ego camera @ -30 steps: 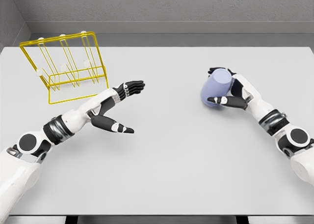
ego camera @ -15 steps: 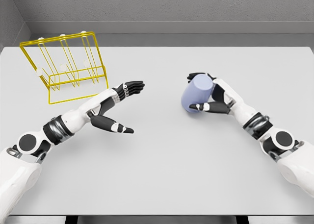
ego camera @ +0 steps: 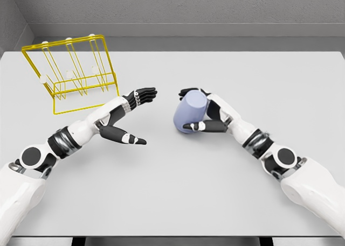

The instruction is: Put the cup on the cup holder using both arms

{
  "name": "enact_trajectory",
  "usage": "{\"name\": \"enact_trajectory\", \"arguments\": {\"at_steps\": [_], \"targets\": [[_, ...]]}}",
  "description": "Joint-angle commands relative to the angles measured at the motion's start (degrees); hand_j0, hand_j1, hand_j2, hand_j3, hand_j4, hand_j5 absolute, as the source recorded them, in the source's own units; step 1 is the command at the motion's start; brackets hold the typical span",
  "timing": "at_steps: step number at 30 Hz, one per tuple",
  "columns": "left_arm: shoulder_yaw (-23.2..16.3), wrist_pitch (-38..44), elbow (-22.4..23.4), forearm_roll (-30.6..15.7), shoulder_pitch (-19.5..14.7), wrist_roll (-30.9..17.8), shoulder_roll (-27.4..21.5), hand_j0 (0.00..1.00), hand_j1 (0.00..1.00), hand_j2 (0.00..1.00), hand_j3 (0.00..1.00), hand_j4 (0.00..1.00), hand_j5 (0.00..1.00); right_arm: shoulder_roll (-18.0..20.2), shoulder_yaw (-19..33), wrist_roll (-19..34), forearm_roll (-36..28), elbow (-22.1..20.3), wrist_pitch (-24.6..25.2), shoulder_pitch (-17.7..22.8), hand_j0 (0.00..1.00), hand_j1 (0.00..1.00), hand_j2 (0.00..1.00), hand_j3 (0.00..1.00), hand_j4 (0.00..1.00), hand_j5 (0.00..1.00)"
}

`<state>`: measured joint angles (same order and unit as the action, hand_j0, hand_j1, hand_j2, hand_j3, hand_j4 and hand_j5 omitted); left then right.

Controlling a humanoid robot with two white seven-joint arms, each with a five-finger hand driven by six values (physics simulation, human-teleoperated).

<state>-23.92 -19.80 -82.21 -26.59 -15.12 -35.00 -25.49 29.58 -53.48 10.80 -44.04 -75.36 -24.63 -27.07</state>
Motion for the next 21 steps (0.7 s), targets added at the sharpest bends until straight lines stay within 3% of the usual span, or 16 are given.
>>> {"name": "enact_trajectory", "arguments": {"at_steps": [1, 10, 21], "targets": [[0.01, 0.03, 0.03, -0.39, 0.0, 0.0, 0.0, 1.0, 1.0, 1.0, 1.0, 1.0, 1.0, -0.84, -0.84, 0.01, 0.27, -0.05, 0.02, -0.09, 0.76, 0.76, 0.76, 0.76, 0.76, 0.76], [0.01, 0.03, 0.21, -0.39, 0.0, 0.0, 0.0, 1.0, 1.0, 1.0, 1.0, 1.0, 1.0, -2.95, -2.69, -0.17, 1.06, -0.05, 0.02, -0.09, 0.76, 0.76, 0.76, 0.76, 0.76, 0.76], [1.77, 0.03, 5.92, -0.31, 0.53, 0.0, 1.49, 1.0, 1.0, 1.0, 1.0, 1.0, 1.0, -3.83, -2.86, -0.43, 2.56, 3.64, 0.64, -0.88, 0.76, 0.76, 0.76, 0.76, 0.76, 0.76]]}}
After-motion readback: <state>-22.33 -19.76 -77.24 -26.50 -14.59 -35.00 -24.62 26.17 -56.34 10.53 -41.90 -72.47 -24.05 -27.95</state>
